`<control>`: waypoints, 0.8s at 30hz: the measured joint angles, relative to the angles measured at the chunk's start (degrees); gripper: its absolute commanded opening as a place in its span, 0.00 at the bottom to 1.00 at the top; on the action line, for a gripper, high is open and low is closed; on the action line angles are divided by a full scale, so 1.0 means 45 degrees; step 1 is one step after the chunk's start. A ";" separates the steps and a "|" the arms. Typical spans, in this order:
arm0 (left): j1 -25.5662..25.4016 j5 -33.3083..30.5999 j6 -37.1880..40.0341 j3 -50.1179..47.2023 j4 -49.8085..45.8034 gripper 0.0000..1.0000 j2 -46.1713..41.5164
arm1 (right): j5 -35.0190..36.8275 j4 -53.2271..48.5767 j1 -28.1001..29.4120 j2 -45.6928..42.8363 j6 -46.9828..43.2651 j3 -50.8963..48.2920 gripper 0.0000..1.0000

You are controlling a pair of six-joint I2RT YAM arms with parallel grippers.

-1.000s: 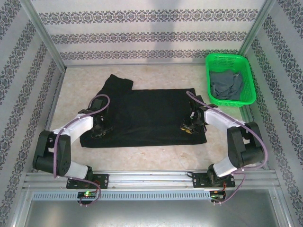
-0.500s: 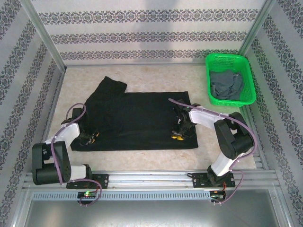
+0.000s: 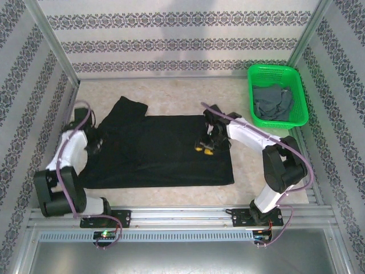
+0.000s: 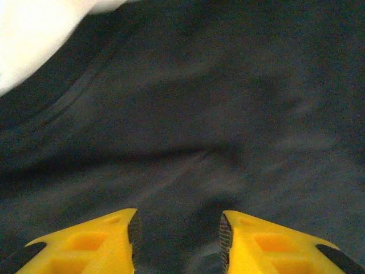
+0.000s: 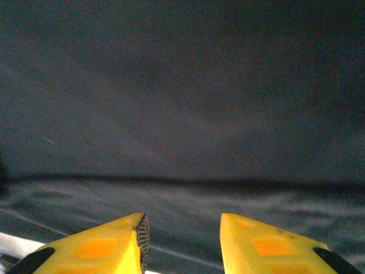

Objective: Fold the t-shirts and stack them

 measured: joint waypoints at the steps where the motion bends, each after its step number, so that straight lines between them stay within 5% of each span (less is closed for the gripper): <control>1: -0.0121 0.0117 0.0175 0.1020 0.0160 0.45 0.0777 | 0.0131 0.0238 -0.0262 0.0034 -0.0112 0.0481 0.39; 11: -0.0544 0.1146 0.1875 0.9369 0.1209 0.49 0.8680 | 0.0646 0.1438 -0.2084 0.2720 -0.1132 0.4323 0.39; 24: -0.0554 0.1239 0.3385 1.9341 0.0146 0.53 1.6247 | 0.0593 0.1860 -0.2268 0.3444 -0.1185 0.4741 0.40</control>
